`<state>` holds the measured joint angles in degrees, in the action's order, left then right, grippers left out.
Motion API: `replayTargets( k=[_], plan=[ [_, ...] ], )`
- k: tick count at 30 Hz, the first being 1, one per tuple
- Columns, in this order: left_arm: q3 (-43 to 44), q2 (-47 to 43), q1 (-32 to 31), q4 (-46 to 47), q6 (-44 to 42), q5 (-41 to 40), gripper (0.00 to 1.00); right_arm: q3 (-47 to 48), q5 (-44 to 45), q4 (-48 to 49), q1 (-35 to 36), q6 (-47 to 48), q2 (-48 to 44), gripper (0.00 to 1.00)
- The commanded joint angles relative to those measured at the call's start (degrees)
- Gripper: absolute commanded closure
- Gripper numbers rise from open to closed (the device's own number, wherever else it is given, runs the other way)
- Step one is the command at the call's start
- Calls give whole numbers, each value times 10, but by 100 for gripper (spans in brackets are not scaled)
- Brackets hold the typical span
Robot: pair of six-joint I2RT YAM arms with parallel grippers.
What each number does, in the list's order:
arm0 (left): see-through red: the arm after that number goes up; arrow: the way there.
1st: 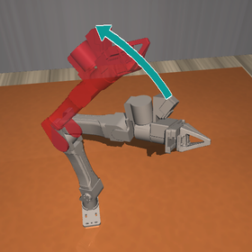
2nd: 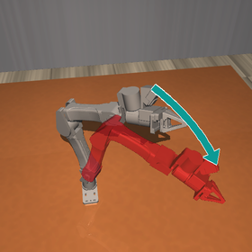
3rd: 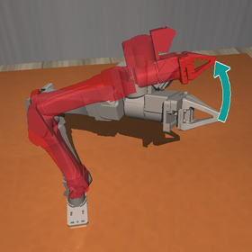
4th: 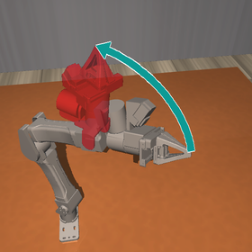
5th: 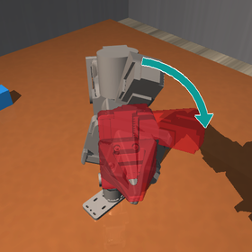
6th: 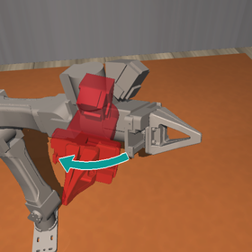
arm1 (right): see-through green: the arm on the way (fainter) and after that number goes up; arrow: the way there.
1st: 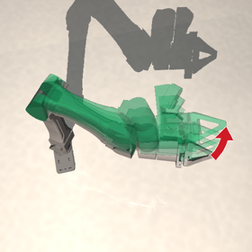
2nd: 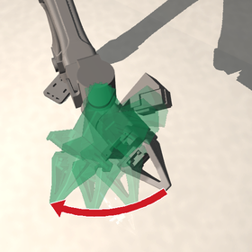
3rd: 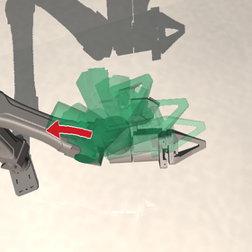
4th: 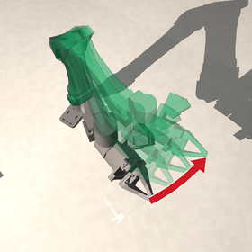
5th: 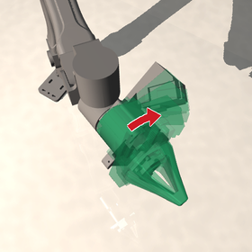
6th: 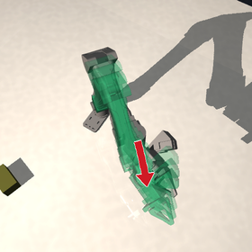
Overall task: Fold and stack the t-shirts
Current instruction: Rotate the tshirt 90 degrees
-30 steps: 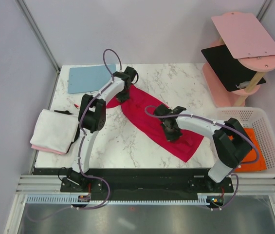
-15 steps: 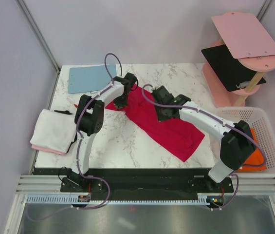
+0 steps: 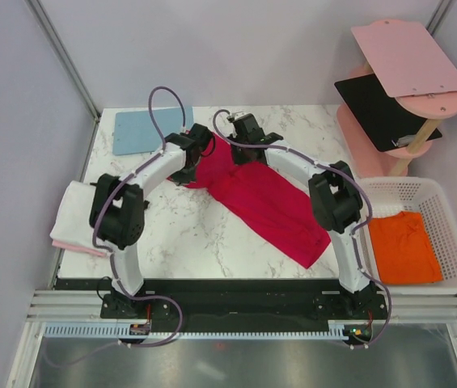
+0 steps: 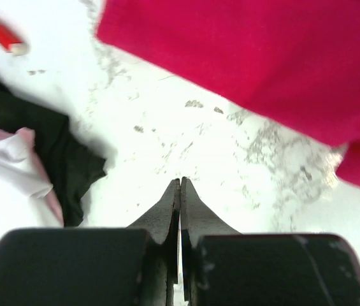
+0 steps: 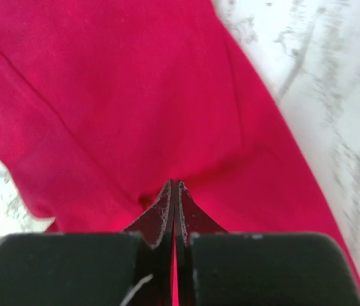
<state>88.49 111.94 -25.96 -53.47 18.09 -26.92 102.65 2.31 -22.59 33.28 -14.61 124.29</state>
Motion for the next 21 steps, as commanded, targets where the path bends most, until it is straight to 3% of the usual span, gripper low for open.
replayTargets(
  k=[1, 7, 14, 21],
  plan=[
    [-36, -130, 1, 9, 23, -14, 98, 83, -74, 42, -8, 11, 62, 100],
    [-84, -179, 1, 10, 32, 9, 98, 148, -72, 58, -15, 9, 125, 100],
    [-140, -189, -1, 18, 48, 31, 98, 199, 2, 63, -27, 5, 181, 100],
    [-178, -210, -1, 26, 51, 31, 98, 235, 18, 19, -52, -3, 225, 100]
  ],
)
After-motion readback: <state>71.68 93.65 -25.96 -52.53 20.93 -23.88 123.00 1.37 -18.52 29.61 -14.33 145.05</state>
